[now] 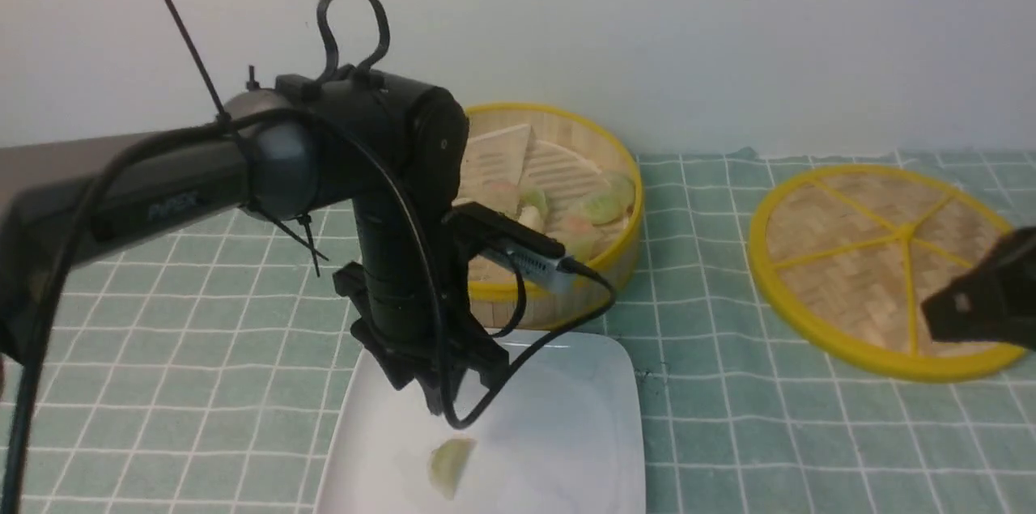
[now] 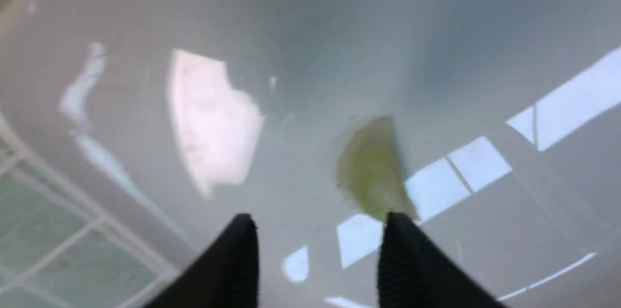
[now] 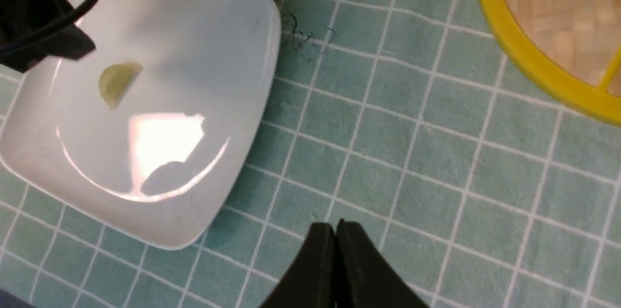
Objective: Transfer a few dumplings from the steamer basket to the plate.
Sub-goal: Use the left arm to put the dumpling into the plate, then use the right arm to grab a dumpling from inside the steamer
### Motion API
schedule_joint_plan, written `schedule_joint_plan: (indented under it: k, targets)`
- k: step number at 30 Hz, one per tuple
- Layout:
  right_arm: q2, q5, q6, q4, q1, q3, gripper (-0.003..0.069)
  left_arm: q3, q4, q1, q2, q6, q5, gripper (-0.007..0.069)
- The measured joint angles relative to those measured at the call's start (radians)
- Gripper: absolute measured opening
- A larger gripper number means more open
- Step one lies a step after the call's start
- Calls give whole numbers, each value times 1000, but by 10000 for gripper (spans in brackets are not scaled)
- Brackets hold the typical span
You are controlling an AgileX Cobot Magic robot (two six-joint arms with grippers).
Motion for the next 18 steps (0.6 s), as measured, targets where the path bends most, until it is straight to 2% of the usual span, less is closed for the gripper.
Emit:
schedule_joint_plan:
  k: [1,2,5,10,13,18]
  targets:
    - [57,-9,-3,-5,27,-34,-13,0,7,17,-28,-16,1,107]
    - [95,-16,-4,-9,51,-69,-12,0,7,33,-61,-23,1,67]
    - [222,-28,-3,-25,95,-166,-12,24,-9,96,-162,-36,1,9]
    - [440,-28,5,-38,126,-348,-1,164,-43,210,-355,-41,-4,-6]
    - [592,-28,-4,-52,163,-506,40,294,-49,266,-491,-43,-35,-6]
    - [764,-27,-20,-92,216,-687,127,397,-55,279,-610,-43,-50,-6]
